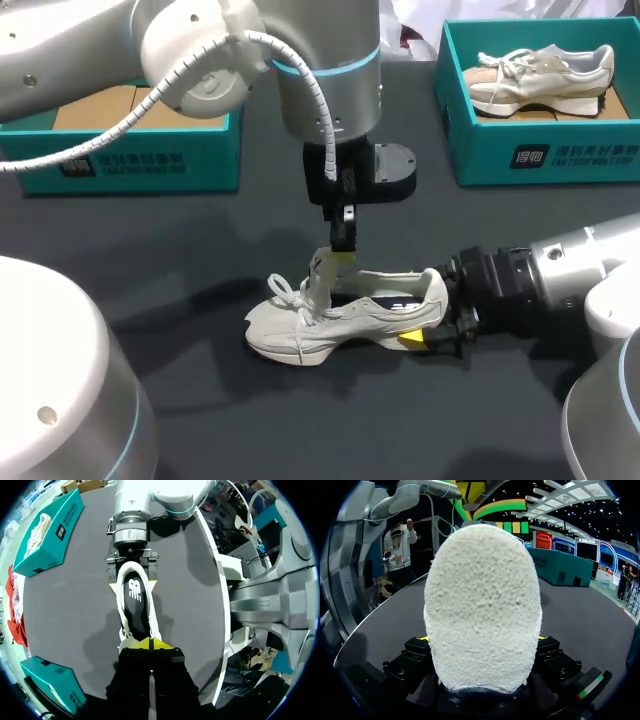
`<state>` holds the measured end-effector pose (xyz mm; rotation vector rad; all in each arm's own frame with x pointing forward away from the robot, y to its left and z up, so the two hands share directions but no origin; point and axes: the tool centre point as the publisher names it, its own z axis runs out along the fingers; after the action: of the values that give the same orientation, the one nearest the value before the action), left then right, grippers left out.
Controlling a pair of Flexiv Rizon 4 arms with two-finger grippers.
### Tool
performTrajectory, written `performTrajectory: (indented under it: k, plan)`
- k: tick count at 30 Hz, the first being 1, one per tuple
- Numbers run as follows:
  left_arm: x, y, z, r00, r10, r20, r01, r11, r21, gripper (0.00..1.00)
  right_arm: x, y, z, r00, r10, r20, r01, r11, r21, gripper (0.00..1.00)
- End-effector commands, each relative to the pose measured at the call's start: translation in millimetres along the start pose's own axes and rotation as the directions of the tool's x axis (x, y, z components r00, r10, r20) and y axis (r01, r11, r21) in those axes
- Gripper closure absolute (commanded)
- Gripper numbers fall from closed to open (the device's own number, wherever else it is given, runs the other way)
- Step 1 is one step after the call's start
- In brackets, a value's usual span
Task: Take the shoe out of the shoebox, open the shoe tongue, remove and reinsert the insole, then place the shoe into the shoebox
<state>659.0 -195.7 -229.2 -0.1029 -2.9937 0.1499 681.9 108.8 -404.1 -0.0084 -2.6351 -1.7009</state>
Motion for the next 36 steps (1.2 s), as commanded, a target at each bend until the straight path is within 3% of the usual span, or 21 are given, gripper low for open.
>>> performTrajectory:
  k: [1, 4, 14, 21, 23, 34, 36]
  plan:
    - [5.5, -14, 22, 0.999, 0.044, -0.009, -0.044, 0.999, 0.013, 1.0, -0.1, -0.4, 2, 1.0, 0.001, 0.002, -0.001, 1.0, 0.003, 1.0]
    - [-3.0, -21, 35, 1.0, 0.019, -0.021, -0.019, 0.999, 0.038, 1.0, -0.1, -0.4, 2, 1.0, 0.001, 0.002, -0.001, 1.0, 0.003, 1.0]
    - [-3.0, -21, 35, 1.0, 0.019, -0.021, -0.019, 0.999, 0.038, 1.0, -0.1, -0.4, 2, 1.0, 0.001, 0.002, -0.001, 1.0, 0.003, 1.0]
    - [-21.9, -41, 77, 0.999, 0.035, -0.042, -0.033, 0.998, 0.056, 1.0, -0.1, -0.4, 2, 1.0, 0.001, 0.002, -0.001, 1.0, 0.003, 1.0]
    - [-25.4, -41, 80, 0.999, -0.004, -0.052, 0.008, 0.996, 0.089, 1.0, -0.1, -0.4, 2, 1.0, 0.001, 0.002, -0.001, 1.0, 0.003, 1.0]
    - [-25.4, -41, 80, 0.999, -0.004, -0.052, 0.008, 0.996, 0.089, 1.0, -0.1, -0.4, 2, 1.0, 0.001, 0.002, -0.001, 1.0, 0.003, 1.0]
    - [-25.7, -44, 89, 0.998, -0.001, -0.057, 0.006, 0.997, 0.076, 1.0, -0.1, -0.4, 2, 1.0, 0.001, 0.002, -0.001, 1.0, 0.003, 1.0]
